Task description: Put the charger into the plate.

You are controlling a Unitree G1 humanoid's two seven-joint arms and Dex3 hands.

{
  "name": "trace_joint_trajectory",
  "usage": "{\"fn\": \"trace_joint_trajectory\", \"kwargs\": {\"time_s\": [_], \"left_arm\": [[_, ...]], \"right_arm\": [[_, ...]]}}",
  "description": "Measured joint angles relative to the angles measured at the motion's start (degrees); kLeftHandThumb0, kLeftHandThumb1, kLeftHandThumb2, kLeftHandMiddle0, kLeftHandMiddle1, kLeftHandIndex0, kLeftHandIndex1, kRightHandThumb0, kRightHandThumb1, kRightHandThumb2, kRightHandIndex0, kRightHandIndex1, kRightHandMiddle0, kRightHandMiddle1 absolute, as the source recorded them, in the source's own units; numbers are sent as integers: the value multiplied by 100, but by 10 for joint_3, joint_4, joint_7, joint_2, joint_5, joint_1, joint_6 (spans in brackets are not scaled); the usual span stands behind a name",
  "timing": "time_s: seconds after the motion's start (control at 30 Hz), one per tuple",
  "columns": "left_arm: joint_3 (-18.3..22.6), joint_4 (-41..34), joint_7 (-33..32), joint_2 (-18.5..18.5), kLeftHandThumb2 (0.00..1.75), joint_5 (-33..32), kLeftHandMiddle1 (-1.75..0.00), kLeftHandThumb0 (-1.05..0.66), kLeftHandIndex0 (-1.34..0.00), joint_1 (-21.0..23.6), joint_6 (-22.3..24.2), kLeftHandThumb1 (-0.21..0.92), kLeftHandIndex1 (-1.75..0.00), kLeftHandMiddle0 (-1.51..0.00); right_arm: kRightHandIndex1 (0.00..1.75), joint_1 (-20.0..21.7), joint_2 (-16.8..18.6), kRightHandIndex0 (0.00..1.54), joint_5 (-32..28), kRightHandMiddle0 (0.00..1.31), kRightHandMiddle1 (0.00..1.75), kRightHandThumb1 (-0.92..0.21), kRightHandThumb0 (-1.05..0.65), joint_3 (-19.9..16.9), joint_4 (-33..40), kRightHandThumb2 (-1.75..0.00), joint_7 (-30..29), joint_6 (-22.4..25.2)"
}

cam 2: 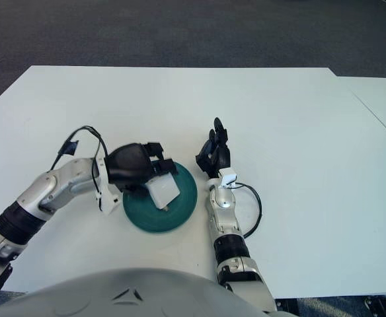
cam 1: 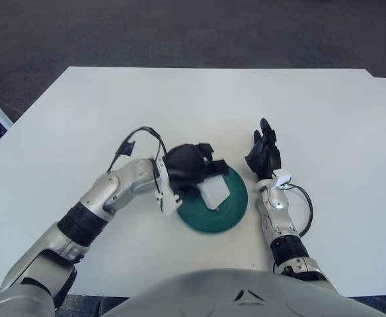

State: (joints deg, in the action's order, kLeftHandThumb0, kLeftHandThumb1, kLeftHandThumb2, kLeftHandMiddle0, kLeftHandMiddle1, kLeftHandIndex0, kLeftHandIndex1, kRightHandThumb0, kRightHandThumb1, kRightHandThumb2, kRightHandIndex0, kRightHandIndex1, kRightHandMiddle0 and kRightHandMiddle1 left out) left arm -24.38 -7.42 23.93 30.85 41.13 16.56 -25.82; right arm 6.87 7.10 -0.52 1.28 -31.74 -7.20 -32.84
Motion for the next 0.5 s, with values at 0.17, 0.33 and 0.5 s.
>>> {"fn": "trace_joint_trajectory", "kwargs": {"time_s": [0.17,0.33,0.5], "left_arm": [[52,-7,33,-22,57,-84,0,-105,0,-17,108,92,-1,0],[97,-54,82,-41,47,-182,0,-105,0,-59,229,92,0,0],[111,-86,126,-39,43,-249,0,-105,0,-89,301,92,0,0]], "right_arm": [[0,1,-1,8,13,0,28,-92,-62,5,-3,-100,6,-10],[0,1,-1,6,18,0,20,-92,-72,5,-4,-96,2,-7],[0,1,-1,4,18,0,12,-92,-82,2,-4,-94,-10,4]]}}
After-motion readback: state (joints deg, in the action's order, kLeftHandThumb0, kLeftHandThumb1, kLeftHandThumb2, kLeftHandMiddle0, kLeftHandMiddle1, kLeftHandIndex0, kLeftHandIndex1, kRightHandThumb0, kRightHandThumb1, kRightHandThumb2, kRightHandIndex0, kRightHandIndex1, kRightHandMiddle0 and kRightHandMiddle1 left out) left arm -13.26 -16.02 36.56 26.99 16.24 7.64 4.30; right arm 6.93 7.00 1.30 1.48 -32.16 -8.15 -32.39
